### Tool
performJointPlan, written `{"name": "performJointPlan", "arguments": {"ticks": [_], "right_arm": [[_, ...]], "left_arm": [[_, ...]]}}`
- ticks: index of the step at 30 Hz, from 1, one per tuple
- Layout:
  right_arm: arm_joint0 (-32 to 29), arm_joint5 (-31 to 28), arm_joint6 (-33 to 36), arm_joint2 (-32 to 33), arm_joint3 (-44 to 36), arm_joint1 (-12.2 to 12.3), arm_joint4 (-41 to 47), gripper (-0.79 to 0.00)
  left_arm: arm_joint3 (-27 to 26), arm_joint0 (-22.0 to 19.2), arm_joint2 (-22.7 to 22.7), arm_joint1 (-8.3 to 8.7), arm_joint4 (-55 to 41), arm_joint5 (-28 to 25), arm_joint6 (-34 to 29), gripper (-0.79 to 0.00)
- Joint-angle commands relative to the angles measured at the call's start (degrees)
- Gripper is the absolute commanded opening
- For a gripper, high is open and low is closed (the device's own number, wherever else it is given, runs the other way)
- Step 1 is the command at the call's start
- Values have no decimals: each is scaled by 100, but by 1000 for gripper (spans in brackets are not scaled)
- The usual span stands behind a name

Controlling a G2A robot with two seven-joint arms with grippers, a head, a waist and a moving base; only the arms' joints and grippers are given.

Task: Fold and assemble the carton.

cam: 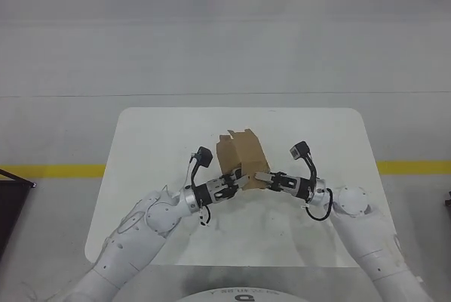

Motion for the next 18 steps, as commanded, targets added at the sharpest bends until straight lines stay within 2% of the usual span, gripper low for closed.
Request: {"name": "performJointPlan", "arguments": {"ticks": [1,3,4,5,6,7,12,18], "right_arm": [[23,-6,-36,-34,8,-5,-31,-529],[39,-41,-104,-56,17,-9,-56,-560],[44,-69,-148,-58,25,-10,-79,-610],[52,-109,-189,-56,27,-9,-128,-739],[61,-185,-241,-39,29,-7,-196,-785],[58,-235,-275,-20,42,-2,-243,-785],[47,-743,-147,221,24,53,-253,-785],[-23,-1315,375,600,-145,172,-378,-785]], "left_arm": [[-1,-5,24,-1,5,3,-27,-785],[4,-10,42,-1,6,8,-56,-785],[4,-15,49,0,16,9,-75,-785],[2,-15,56,2,28,-1,-102,-736],[-4,-17,50,8,57,-12,-121,-440],[-22,-11,23,17,104,-35,-115,0],[-220,245,-410,130,262,-538,164,0],[-571,876,-1492,383,522,-757,259,0]]}}
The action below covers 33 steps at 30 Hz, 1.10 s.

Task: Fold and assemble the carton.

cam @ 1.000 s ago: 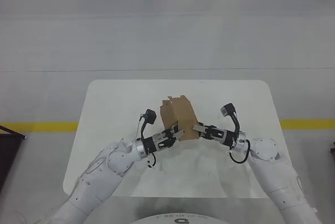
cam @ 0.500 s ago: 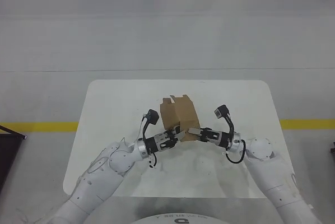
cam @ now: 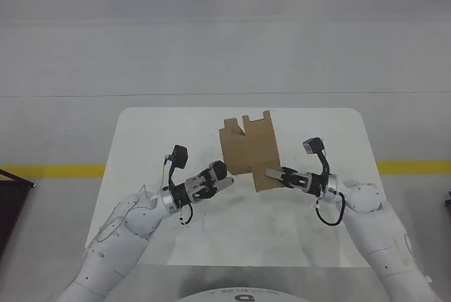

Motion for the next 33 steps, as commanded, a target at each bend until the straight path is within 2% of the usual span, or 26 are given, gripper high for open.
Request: {"name": "performJointPlan", "arguments": {"ticks": [1,4,7,11,17,20,24,27,33], "right_arm": [[-30,-130,126,99,-85,35,-113,-785],[-123,-246,250,257,-291,94,-360,-785],[-263,-268,157,389,-525,138,-624,-785],[-263,-268,157,389,-525,138,-624,-785],[-246,-327,91,399,-596,138,-745,-785],[-350,-930,-433,310,-942,137,-1229,-785],[-582,-2005,-1508,280,-1208,203,-2188,-785],[-679,-2005,-1823,437,-1446,230,-2620,-785],[-1009,-2005,-3053,771,-1940,236,-3846,-785]], "left_arm": [[-101,210,-400,71,58,58,51,0],[-262,461,-905,147,244,298,227,0],[-399,612,-1181,178,667,604,449,0],[-471,664,-1210,164,1045,927,795,0],[-516,523,-1004,114,1437,1247,1176,0],[-554,478,-955,98,1683,1397,1371,0],[-543,500,-945,81,1843,1604,1630,0],[-497,511,-952,78,1888,1657,1673,0],[-502,508,-946,78,1958,1693,1635,0]]}}
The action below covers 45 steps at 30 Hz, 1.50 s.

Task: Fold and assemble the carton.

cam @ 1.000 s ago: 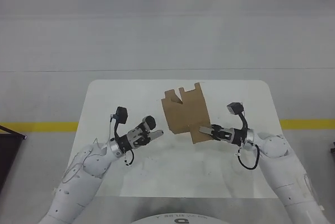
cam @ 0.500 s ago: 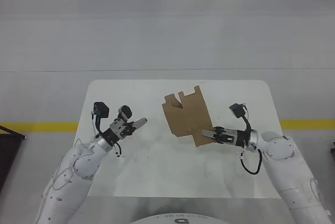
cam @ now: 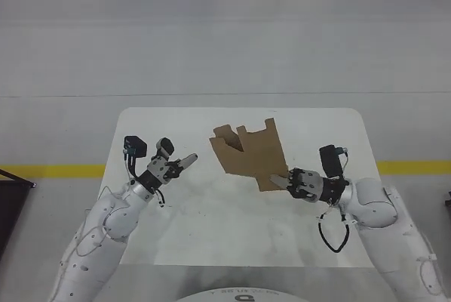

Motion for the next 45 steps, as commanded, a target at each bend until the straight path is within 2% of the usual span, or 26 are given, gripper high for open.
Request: {"name": "performJointPlan", "arguments": {"ticks": [1,6,14,15,21,27,35,39,42,45], "right_arm": [[-105,-1,-446,78,-136,1,-550,-785],[-319,-1,-1385,118,-387,33,-1964,-785],[-328,38,-1464,120,-382,34,-2041,-785],[-295,165,-1557,164,-436,26,-2201,-785],[-395,-1,-2291,130,-574,-3,-3281,-785],[-556,-1,-3976,-41,-1005,37,-5221,-785],[-791,130,-6333,7,-705,121,-7197,-785],[-847,262,-6871,27,-503,153,-7485,-785],[-871,418,-6820,18,-356,144,-7212,-785],[-871,634,-6386,-33,-277,113,-6681,-785]], "left_arm": [[-6,1,16,-2,11,11,-11,0],[-10,-17,82,-11,79,42,-21,0],[-5,-37,155,-19,148,29,-28,0],[-5,-37,155,-19,148,29,-28,0],[-5,-37,155,-19,148,29,-28,0],[-5,-37,155,-19,148,29,-28,0],[-5,-37,155,-19,148,29,-28,0],[-5,-37,155,-19,148,29,-28,0],[-5,-37,155,-19,148,29,-28,0],[-81,-52,174,-19,276,83,-57,0]]}}
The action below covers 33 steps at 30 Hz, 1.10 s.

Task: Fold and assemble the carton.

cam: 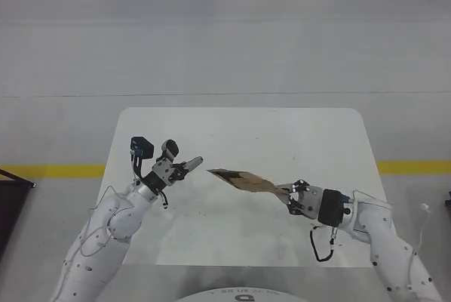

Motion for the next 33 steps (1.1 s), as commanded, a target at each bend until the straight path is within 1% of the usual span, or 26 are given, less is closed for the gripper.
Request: {"name": "performJointPlan", "arguments": {"ticks": [1,4,8,19,23,25,29,33], "right_arm": [[5,99,322,-61,3,-21,420,-785],[33,179,794,-159,-74,-42,910,-785],[57,381,1339,-279,-217,-62,1239,-785],[56,387,1386,-302,-231,-65,1324,-785],[105,651,1550,-386,-109,-92,1589,-785],[169,671,1582,-419,-17,-104,1791,-785],[298,642,1710,-527,88,-118,1905,-785],[426,578,1815,-687,170,-134,1882,-785]], "left_arm": [[-123,-19,39,3,223,0,-37,0],[-337,-50,96,17,674,-87,-63,0],[-563,-87,201,15,1080,-108,41,0],[-563,-87,201,15,1080,-108,41,0],[-638,-178,180,33,1295,-143,-143,0],[-664,-196,138,46,1193,-329,-158,0],[-650,-261,41,93,907,-871,-488,0],[-746,-311,50,107,604,-1025,-700,0]]}}
